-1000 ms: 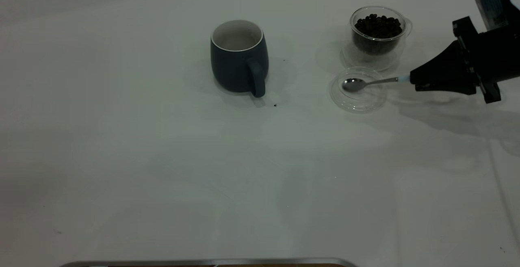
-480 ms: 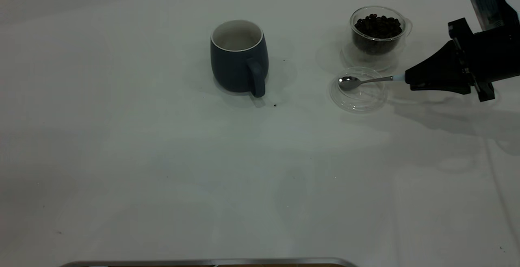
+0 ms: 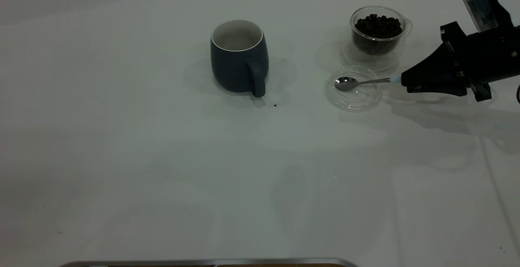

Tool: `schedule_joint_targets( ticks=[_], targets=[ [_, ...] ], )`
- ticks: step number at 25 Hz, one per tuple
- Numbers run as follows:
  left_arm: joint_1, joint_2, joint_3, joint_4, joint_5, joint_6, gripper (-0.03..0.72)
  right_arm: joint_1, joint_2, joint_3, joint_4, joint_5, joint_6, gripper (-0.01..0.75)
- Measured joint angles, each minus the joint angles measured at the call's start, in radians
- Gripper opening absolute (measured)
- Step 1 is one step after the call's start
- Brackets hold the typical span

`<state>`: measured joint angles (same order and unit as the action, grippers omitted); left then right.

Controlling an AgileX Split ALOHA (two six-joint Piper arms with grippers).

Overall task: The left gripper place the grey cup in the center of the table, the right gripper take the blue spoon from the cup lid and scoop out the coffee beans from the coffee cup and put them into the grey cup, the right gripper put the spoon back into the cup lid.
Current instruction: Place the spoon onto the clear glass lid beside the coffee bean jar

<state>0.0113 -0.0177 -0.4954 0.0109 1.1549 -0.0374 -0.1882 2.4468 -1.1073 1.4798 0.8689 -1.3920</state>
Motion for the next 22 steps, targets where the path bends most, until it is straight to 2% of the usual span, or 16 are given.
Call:
schedule_joint_targets(
  ticks=[7, 20, 22],
  targets=[
    [0.000, 0.000, 0.000, 0.000, 0.000, 0.000, 0.497, 0.000, 0.000, 0.000, 0.000, -0.003, 0.000, 0.334],
    [0.000, 0.000, 0.000, 0.000, 0.000, -0.001, 0.497, 0.000, 0.000, 0.000, -0.029, -0.076, -0.001, 0.588],
    [0.000, 0.000, 0.000, 0.000, 0.000, -0.001, 0.497, 0.000, 0.000, 0.000, -0.033, -0.078, -0.002, 0.603]
  ],
)
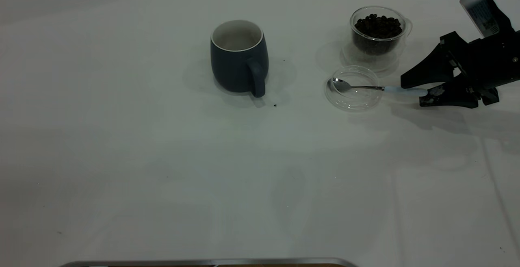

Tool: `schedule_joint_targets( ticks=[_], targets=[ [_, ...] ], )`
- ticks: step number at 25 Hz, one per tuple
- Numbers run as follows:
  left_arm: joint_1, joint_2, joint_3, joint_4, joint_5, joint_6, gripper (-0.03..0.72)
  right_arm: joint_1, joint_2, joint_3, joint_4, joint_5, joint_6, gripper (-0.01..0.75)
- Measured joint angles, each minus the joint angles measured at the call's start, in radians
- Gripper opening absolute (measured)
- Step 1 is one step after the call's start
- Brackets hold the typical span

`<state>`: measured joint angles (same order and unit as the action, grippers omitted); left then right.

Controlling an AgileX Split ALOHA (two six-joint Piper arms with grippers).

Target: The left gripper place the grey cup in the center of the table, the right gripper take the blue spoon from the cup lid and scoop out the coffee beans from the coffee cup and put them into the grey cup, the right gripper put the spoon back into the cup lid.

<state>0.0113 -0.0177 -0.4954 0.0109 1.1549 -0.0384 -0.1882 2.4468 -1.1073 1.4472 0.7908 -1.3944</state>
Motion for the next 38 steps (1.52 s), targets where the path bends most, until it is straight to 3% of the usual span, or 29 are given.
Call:
schedule_joint_targets(
  ticks=[10, 19, 23, 27, 32, 38],
  targets=[
    [0.000, 0.000, 0.000, 0.000, 0.000, 0.000, 0.497, 0.000, 0.000, 0.000, 0.003, -0.046, -0.009, 0.602],
    [0.000, 0.000, 0.000, 0.000, 0.000, 0.000, 0.497, 0.000, 0.000, 0.000, 0.165, -0.048, -0.134, 0.592],
    [0.000, 0.000, 0.000, 0.000, 0.000, 0.001, 0.497, 0.004, -0.035, 0.008, 0.220, -0.144, -0.207, 0.592],
    [0.000, 0.000, 0.000, 0.000, 0.000, 0.001, 0.497, 0.010, -0.208, 0.066, 0.208, -0.293, -0.230, 0.592],
    [0.000, 0.000, 0.000, 0.000, 0.000, 0.001, 0.497, 0.022, -0.487, 0.189, 0.200, -0.314, -0.215, 0.592],
    [0.000, 0.000, 0.000, 0.000, 0.000, 0.001, 0.497, 0.166, -1.011, 0.374, 0.055, -0.355, -0.054, 0.592]
  ],
)
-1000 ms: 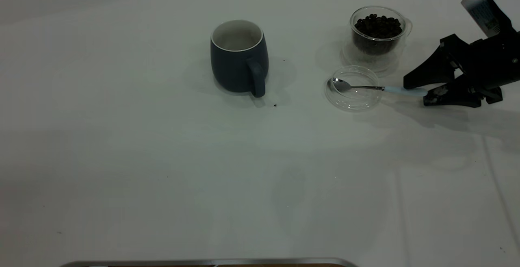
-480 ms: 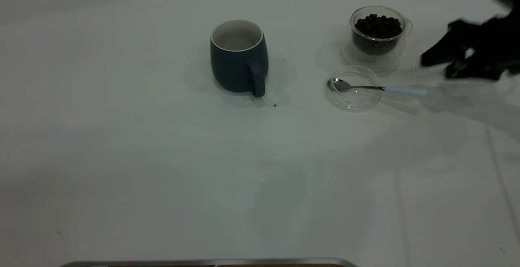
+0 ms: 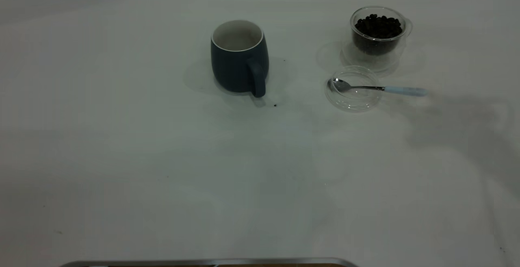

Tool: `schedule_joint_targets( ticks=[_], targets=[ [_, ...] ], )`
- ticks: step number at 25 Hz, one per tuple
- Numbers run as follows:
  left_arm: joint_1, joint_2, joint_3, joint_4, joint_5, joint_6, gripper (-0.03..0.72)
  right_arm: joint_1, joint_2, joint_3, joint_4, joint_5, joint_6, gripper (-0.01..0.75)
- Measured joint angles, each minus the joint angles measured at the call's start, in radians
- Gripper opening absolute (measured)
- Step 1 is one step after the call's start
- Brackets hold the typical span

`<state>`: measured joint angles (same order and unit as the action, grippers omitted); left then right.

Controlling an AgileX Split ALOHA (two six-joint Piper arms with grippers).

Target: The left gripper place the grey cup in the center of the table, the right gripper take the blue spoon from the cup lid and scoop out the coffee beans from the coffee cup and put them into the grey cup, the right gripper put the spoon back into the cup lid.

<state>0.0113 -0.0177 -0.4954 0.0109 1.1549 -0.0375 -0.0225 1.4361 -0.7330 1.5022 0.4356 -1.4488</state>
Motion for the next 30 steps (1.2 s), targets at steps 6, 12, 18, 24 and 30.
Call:
schedule_joint_targets(
  ticks=[6, 12, 18, 24, 30],
  targets=[
    [0.000, 0.000, 0.000, 0.000, 0.000, 0.000, 0.497, 0.013, -0.461, 0.048, -0.575, 0.145, 0.634, 0.592],
    [0.000, 0.000, 0.000, 0.000, 0.000, 0.000, 0.497, 0.013, -0.830, 0.054, -1.119, 0.570, 1.153, 0.592],
    [0.000, 0.000, 0.000, 0.000, 0.000, -0.001, 0.497, 0.013, -1.089, 0.083, -1.416, 0.747, 1.418, 0.592],
    [0.000, 0.000, 0.000, 0.000, 0.000, -0.001, 0.497, 0.013, -1.211, 0.247, -1.537, 0.712, 1.528, 0.592],
    [0.000, 0.000, 0.000, 0.000, 0.000, -0.001, 0.497, 0.013, -1.289, 0.254, -1.541, 0.688, 1.535, 0.592]
  ],
)
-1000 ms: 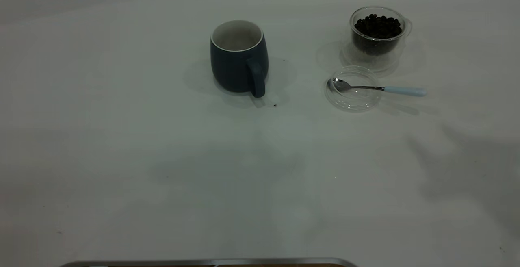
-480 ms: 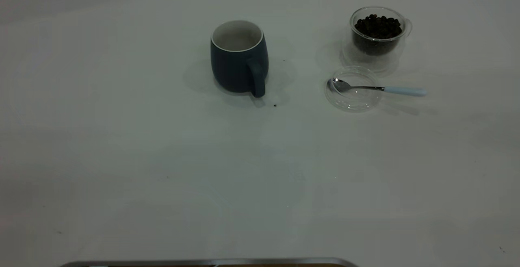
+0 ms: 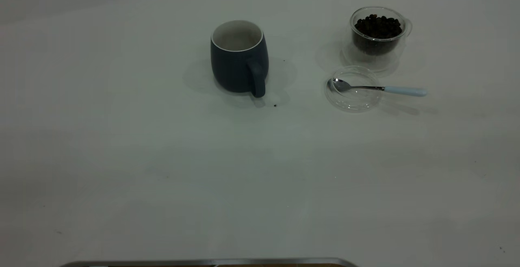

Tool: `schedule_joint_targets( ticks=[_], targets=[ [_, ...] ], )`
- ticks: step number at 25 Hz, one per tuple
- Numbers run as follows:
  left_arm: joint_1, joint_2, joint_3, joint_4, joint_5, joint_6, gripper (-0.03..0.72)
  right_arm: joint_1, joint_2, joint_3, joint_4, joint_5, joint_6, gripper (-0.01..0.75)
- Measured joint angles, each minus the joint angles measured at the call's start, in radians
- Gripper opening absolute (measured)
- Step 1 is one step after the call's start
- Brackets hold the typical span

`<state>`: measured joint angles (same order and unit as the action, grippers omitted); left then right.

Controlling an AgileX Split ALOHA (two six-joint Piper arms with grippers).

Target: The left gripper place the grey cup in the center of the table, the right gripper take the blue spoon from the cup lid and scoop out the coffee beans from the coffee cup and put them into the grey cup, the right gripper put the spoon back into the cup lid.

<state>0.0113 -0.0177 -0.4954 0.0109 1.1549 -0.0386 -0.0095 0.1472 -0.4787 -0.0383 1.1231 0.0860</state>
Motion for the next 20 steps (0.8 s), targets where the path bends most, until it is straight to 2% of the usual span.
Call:
schedule_joint_targets(
  ticks=[7, 20],
  targets=[
    [0.000, 0.000, 0.000, 0.000, 0.000, 0.000, 0.497, 0.000, -0.146, 0.000, 0.000, 0.001, 0.000, 0.592],
    [0.000, 0.000, 0.000, 0.000, 0.001, 0.002, 0.497, 0.000, -0.153, 0.000, 0.001, 0.001, 0.001, 0.591]
  ],
)
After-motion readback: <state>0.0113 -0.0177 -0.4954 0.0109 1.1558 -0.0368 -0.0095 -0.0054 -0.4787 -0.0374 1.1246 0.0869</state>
